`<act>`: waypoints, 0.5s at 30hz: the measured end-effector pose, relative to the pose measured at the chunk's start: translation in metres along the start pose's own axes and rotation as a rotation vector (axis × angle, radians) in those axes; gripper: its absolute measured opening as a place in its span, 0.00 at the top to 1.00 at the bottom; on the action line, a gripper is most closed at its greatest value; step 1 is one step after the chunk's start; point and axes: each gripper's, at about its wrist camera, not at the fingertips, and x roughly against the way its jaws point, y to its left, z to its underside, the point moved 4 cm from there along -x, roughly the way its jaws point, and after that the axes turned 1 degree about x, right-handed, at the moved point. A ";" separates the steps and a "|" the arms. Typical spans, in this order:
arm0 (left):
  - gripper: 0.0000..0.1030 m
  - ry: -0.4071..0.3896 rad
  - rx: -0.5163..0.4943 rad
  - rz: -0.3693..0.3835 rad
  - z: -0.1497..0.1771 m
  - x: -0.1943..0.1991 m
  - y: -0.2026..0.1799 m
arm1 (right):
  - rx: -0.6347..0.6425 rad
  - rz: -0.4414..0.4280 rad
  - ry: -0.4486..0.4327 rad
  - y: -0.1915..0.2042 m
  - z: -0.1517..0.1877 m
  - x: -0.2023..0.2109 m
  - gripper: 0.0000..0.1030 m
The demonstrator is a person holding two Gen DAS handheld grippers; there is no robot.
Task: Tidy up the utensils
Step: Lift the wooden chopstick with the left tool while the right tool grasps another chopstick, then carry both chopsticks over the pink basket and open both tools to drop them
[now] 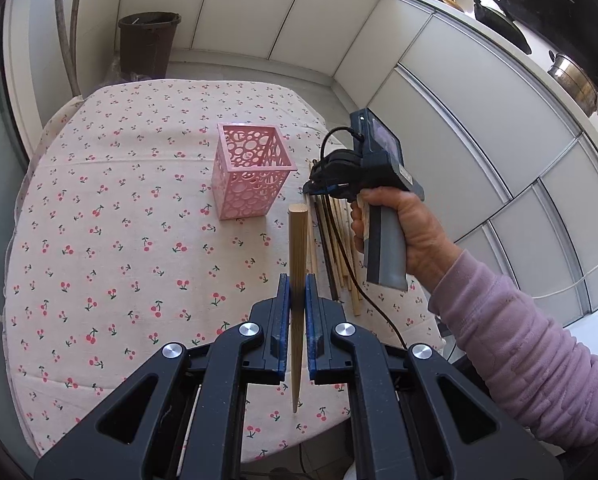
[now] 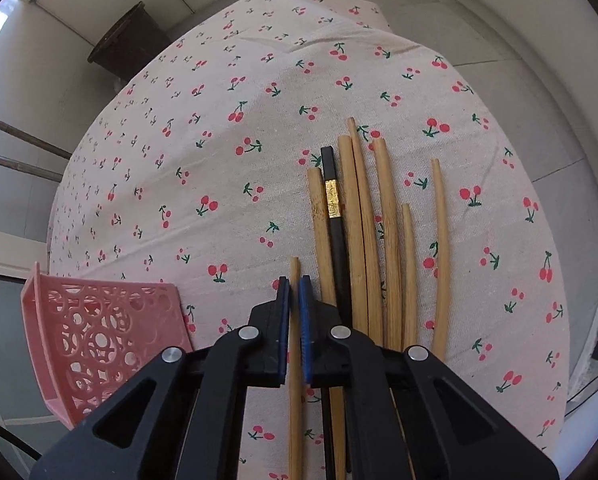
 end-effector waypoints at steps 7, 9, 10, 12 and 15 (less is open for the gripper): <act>0.94 -0.113 0.018 -0.019 -0.008 0.028 0.000 | 0.068 -0.103 -0.140 0.012 0.026 0.078 0.95; 0.94 -0.166 0.041 -0.023 -0.011 0.041 0.003 | 0.091 -0.138 -0.185 0.014 0.037 0.109 0.95; 0.94 -0.191 0.054 -0.026 -0.014 0.046 0.004 | 0.104 -0.148 -0.208 0.014 0.041 0.124 0.95; 0.94 -0.241 0.087 -0.030 -0.020 0.058 0.008 | 0.128 -0.168 -0.261 0.015 0.049 0.153 0.95; 0.94 -0.312 0.139 -0.032 -0.032 0.075 0.012 | 0.153 -0.216 -0.321 0.016 0.058 0.189 0.95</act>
